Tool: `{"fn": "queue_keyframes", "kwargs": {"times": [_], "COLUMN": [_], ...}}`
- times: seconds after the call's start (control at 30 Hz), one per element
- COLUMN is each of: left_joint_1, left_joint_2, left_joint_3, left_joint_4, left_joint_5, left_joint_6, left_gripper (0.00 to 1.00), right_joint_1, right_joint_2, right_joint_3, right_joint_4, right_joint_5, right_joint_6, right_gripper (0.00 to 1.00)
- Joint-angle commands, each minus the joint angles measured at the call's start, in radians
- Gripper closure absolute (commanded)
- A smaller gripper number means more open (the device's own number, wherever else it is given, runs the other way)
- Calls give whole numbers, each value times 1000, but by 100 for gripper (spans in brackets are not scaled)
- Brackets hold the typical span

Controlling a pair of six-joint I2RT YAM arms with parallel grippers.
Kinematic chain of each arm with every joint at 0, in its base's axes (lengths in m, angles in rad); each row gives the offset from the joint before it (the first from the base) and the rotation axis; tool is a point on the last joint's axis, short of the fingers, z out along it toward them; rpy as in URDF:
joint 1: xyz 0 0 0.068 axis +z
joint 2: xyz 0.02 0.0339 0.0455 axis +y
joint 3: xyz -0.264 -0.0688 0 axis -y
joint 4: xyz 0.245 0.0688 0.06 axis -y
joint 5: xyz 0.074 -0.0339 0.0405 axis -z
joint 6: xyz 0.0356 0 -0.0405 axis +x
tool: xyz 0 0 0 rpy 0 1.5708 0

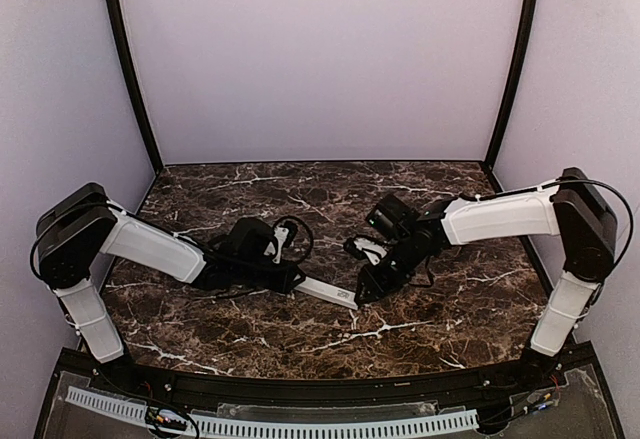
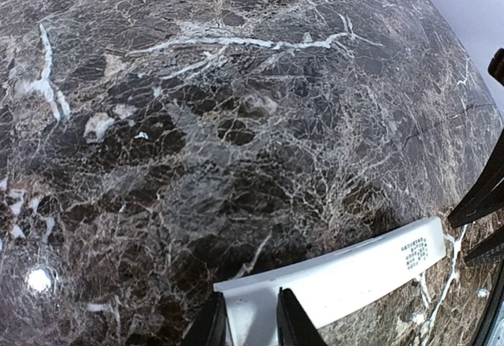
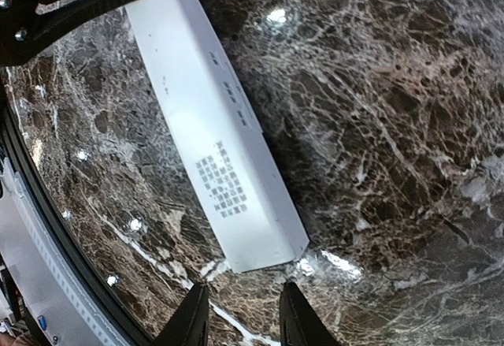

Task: Load the batteries into the remote control
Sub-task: Press the battery cover onto the remote control.

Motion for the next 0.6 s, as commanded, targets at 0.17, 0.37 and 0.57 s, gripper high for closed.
{"fn": "queue_keyframes", "kwargs": {"times": [0.17, 0.37, 0.57], "left_joint_1": [-16, -22, -24], "left_joint_2": [35, 35, 35], "left_joint_3": [-9, -11, -14], "left_joint_4": [-116, -122, -125], "left_joint_5": [-19, -30, -40], "left_joint_6": [7, 7, 5], "left_gripper": [77, 77, 77], "right_joint_1": [-14, -17, -16], "right_joint_2": [47, 50, 6], "right_joint_3": [-30, -47, -64], "right_joint_4": [123, 132, 113], "right_joint_5": [-56, -52, -34], "right_joint_6": [71, 87, 93], "right_gripper": [72, 75, 72]}}
